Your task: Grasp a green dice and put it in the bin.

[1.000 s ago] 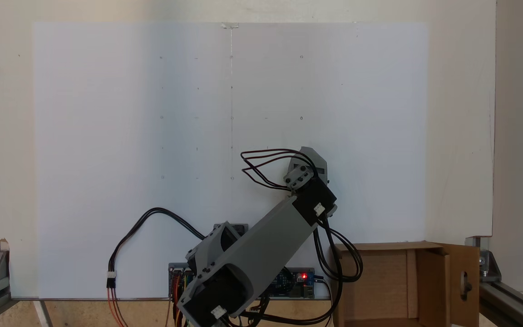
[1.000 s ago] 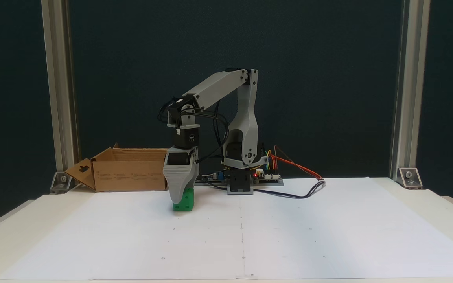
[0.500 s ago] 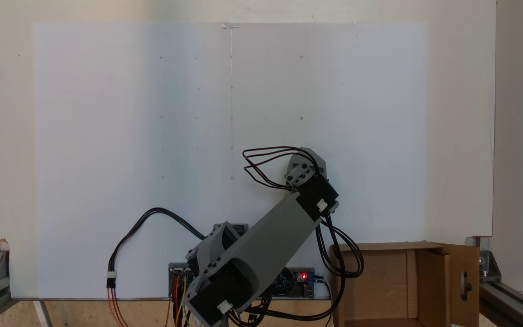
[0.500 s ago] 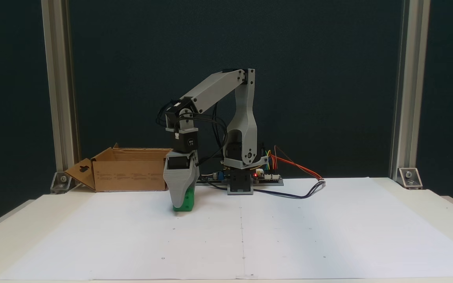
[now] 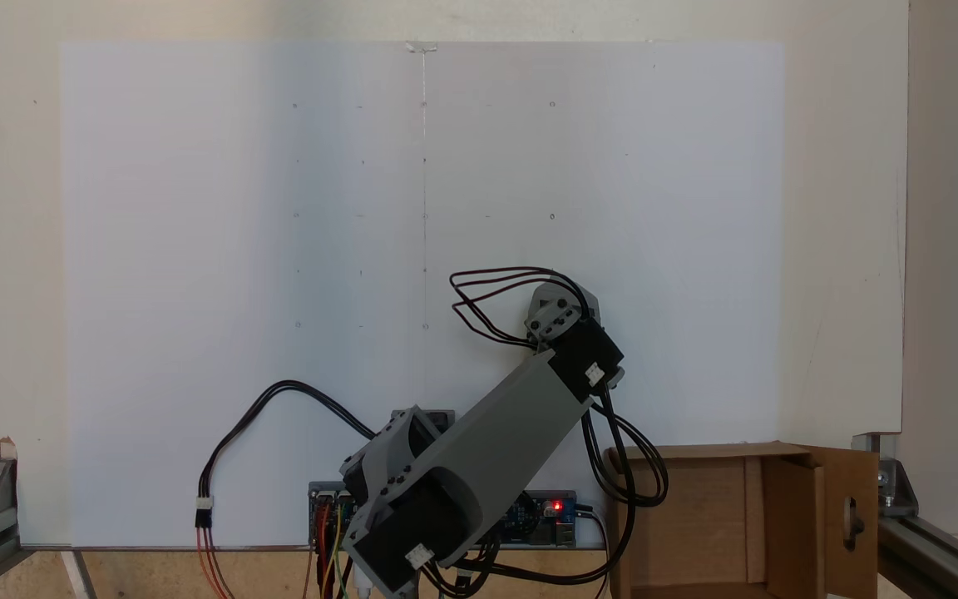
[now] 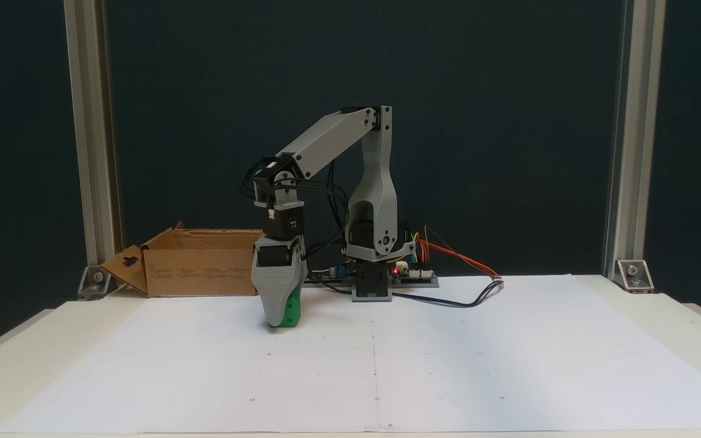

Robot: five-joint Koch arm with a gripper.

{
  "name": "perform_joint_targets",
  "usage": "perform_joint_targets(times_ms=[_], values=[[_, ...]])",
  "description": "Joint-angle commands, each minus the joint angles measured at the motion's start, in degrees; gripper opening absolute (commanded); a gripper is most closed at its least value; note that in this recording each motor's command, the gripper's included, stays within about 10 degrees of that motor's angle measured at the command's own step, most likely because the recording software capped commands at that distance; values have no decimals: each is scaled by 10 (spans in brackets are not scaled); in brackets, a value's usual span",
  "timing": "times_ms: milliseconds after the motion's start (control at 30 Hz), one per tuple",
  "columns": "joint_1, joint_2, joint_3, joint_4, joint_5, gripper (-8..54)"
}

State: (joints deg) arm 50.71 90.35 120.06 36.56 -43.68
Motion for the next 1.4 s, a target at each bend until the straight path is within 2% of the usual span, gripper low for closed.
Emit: perform_joint_targets(times_ms=[0, 200, 367, 400, 633, 700, 1033, 1300, 1367], values=[[0, 3, -23, -4, -35, 352], [2, 3, -21, -28, -36, 272], [6, 4, -20, -31, -35, 126], [6, 4, -19, -31, -34, 118], [6, 43, -38, -8, -11, 118], [7, 66, -87, 78, 18, 118], [4, 123, -436, 399, 256, 118], [40, 128, -510, 392, 441, 118], [68, 128, -527, 369, 458, 118]])
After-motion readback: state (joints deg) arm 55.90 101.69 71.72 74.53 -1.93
